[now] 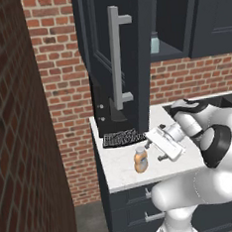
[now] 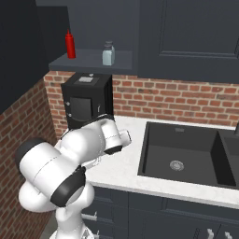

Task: Put the shaker and condiment bottle from the counter next to their counterparts in the cabinet.

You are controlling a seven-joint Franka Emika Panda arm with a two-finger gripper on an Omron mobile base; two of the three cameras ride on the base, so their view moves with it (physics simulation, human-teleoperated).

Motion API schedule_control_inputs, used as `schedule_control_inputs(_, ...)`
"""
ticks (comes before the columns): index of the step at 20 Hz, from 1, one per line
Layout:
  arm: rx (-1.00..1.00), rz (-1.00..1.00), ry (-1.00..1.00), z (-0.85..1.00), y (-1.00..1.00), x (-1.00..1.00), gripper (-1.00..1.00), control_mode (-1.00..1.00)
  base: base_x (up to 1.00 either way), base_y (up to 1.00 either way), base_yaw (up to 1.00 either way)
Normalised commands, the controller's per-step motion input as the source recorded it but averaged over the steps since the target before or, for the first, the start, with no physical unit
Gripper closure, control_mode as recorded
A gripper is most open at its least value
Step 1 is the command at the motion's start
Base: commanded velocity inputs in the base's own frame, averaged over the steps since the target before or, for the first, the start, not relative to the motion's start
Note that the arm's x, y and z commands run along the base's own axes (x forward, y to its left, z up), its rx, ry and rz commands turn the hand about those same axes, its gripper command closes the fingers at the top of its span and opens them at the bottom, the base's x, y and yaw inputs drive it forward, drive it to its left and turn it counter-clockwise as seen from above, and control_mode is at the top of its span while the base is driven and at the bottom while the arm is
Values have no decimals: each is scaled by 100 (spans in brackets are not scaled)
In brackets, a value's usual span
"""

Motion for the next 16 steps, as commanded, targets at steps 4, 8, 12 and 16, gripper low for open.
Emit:
schedule_control_inputs(4, 0, -5, 0, -2, 10, 0, -100, -100, 0, 0, 0)
schedule_control_inputs(8, 0, -6, 0, -1, 13, 0, -100, -100, 0, 0, 0)
schedule_control_inputs(12, 0, -5, 0, -2, 10, 0, -100, -100, 0, 0, 0)
schedule_control_inputs(16, 0, -4, 0, -4, 9, 0, -100, -100, 0, 0, 0)
